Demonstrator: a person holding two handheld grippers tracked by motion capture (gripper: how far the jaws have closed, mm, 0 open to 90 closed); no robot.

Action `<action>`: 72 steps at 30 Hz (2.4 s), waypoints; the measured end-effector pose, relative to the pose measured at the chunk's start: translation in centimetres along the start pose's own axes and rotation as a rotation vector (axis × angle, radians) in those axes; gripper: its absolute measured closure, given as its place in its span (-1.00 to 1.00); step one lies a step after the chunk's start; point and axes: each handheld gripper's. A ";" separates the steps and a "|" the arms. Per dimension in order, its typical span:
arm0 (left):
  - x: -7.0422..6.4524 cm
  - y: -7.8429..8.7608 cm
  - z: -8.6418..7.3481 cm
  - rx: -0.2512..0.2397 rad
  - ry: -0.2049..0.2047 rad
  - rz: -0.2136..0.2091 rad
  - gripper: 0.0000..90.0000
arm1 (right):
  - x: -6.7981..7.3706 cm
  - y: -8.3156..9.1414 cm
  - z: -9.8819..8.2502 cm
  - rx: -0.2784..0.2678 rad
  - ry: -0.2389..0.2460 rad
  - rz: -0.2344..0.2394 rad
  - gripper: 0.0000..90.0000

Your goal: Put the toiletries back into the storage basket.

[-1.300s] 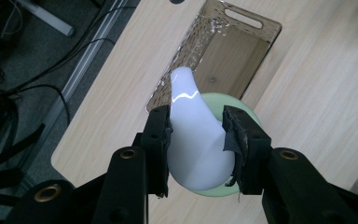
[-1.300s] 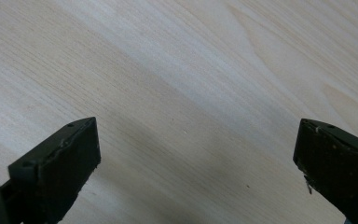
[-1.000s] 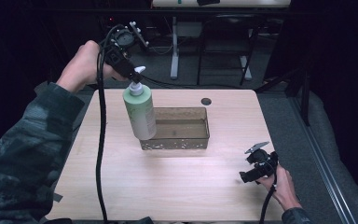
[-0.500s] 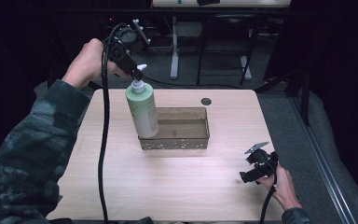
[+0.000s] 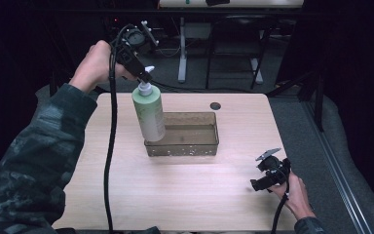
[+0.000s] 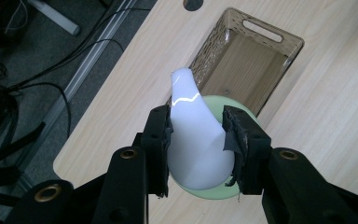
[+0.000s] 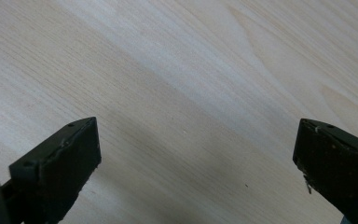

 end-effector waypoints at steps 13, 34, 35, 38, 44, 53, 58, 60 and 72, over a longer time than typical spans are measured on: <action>-0.2 -0.9 0.2 -0.006 -0.002 0.011 0.41 | 0.0 0.0 0.0 0.004 -0.002 0.002 -0.99; -0.3 -2.2 0.4 -0.019 0.000 0.002 0.41 | 0.0 0.0 0.0 0.003 0.000 -0.005 -0.99; -0.3 -2.3 0.3 -0.021 0.001 0.003 0.41 | 0.0 0.0 0.0 0.003 -0.001 -0.003 -0.99; -0.3 -2.5 0.3 -0.027 -0.002 0.006 0.41 | 0.0 0.0 0.0 0.000 0.004 -0.005 -0.99; -0.4 -2.9 0.3 -0.029 -0.002 0.007 0.41 | 0.0 0.1 0.0 0.001 0.005 -0.004 -0.99; -0.6 -3.3 0.3 -0.044 -0.007 0.011 0.41 | 0.2 0.1 0.1 -0.003 0.003 -0.005 -0.98; -0.7 -3.6 0.2 -0.055 -0.013 0.012 0.41 | 0.1 0.2 0.0 -0.006 0.009 -0.003 -0.99; -0.7 -3.7 0.2 -0.047 -0.015 0.008 0.41 | 0.1 0.2 0.0 -0.006 0.009 -0.003 -0.99; -1.0 -5.1 -0.2 -0.055 -0.021 0.001 0.41 | 0.1 0.2 0.0 -0.009 0.011 -0.001 -0.98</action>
Point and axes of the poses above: each handheld gripper's, and its own axes: y roughly backward along the jaws, z roughly out of its top, x roughly to its left, and after that the axes turned 4 degrees about z, right-handed
